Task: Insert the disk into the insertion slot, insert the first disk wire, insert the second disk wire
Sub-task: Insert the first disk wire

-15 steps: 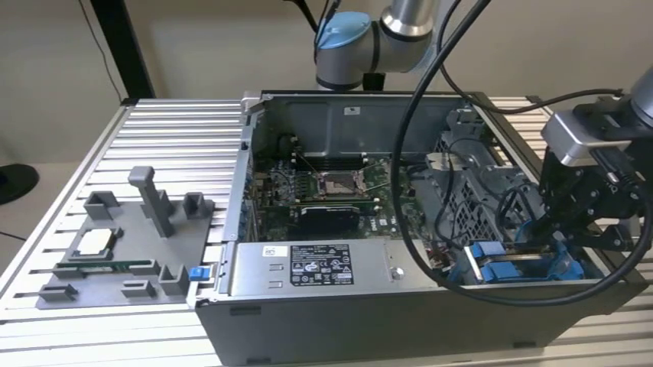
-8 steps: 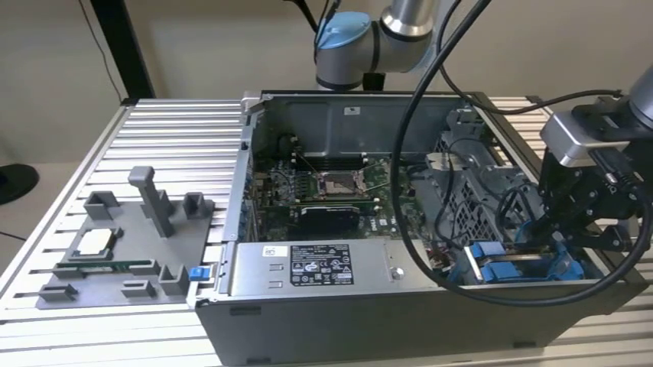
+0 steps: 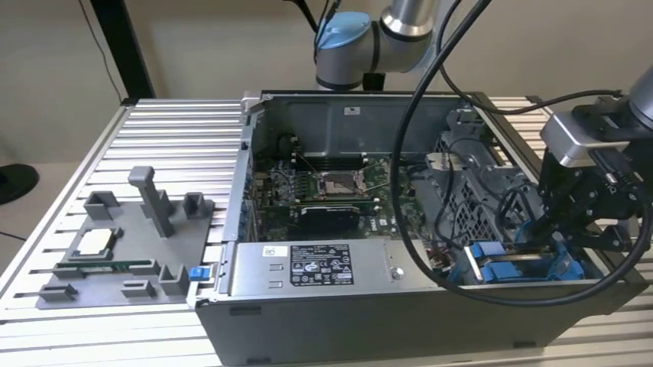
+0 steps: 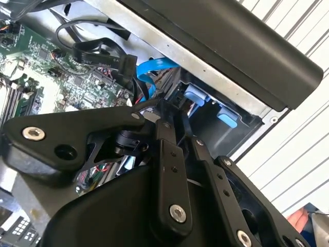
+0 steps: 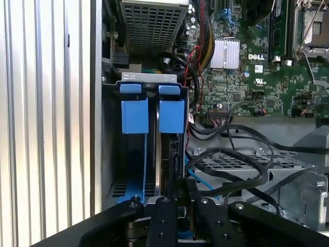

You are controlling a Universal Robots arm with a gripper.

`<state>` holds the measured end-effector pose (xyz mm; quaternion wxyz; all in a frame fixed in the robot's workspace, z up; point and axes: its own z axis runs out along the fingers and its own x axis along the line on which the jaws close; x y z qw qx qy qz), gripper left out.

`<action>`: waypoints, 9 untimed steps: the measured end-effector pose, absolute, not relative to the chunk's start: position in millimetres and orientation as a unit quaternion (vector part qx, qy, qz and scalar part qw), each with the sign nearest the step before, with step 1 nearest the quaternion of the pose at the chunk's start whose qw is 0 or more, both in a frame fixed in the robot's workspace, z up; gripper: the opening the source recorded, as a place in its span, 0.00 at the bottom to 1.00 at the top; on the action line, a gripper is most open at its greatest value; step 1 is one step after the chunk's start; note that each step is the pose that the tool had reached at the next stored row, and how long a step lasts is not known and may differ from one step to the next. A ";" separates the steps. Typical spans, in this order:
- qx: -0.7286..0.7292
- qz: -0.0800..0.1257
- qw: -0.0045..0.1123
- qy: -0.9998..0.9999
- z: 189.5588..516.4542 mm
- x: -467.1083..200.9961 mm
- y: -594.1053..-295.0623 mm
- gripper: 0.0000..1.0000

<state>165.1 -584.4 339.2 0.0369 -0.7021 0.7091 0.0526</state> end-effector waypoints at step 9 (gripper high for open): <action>-0.702 0.053 0.036 0.709 336.9 165.2 -584.9 0.00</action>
